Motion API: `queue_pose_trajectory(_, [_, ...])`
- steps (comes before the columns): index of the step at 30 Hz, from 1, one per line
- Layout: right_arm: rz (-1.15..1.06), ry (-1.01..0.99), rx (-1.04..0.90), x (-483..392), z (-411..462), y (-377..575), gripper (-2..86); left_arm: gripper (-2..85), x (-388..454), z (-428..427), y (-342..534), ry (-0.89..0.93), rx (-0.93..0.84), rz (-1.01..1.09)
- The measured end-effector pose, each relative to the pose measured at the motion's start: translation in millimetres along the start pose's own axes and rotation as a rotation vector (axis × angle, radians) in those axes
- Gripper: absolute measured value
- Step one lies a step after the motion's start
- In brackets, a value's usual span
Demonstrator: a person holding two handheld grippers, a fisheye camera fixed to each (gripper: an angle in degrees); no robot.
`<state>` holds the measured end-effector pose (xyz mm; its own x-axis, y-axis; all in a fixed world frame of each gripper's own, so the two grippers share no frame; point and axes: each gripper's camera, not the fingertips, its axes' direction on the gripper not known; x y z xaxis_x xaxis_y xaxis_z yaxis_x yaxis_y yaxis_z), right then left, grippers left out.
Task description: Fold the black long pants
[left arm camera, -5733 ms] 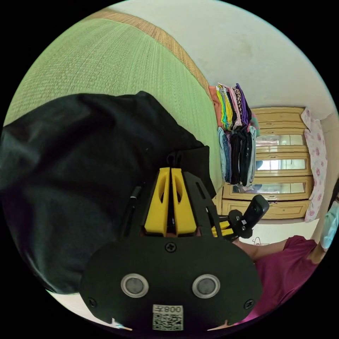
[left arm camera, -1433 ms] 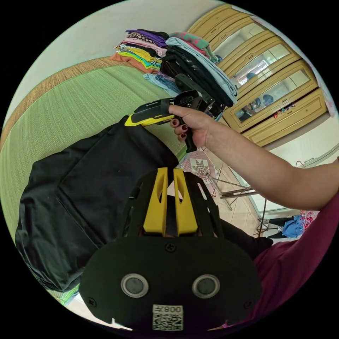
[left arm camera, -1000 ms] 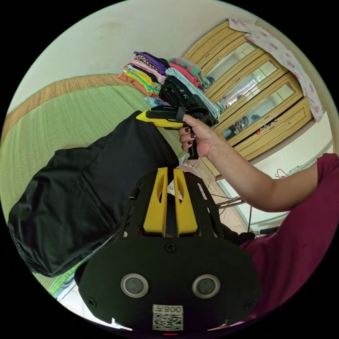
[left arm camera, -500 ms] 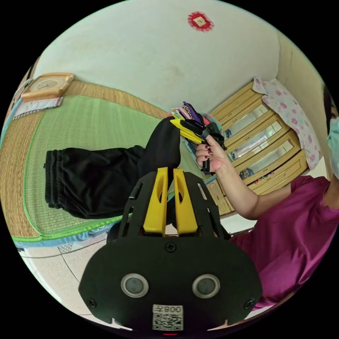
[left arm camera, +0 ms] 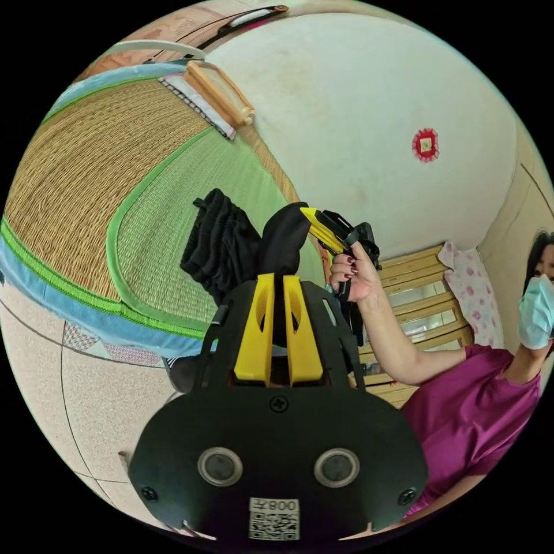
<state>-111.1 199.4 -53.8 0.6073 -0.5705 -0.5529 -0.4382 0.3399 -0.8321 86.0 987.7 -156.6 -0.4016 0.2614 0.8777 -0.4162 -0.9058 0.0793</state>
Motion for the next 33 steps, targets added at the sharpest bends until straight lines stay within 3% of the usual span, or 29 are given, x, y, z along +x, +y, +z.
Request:
queue_pose_trajectory(10, [0.001, 0.055, -0.122, -61, 11, -57, 2.3, 3.0, -114, -82, -3, -0.004, 0.027, -0.148])
queue_pose_trajectory(17, [-0.175, 0.000, -0.125, -123, -29, -70, 0.9, 1.5, -141, -127, 9, -0.001, 0.074, -0.157])
queue_pose_trajectory(23, [-0.270, 0.203, -0.188, -167, -27, -83, 0.1, 0.3, -110, -163, 27, -0.106, 0.176, -0.078])
queue_pose_trajectory(30, [-0.436, 0.495, -0.295, -224, 6, -92, 0.1, 0.1, -87, -127, 2, -0.271, 0.021, 0.046])
queue_pose_trajectory(33, [-0.465, 0.534, -0.301, -238, 7, -89, 0.1, 0.1, -95, -114, 0, -0.320, -0.027, 0.028])
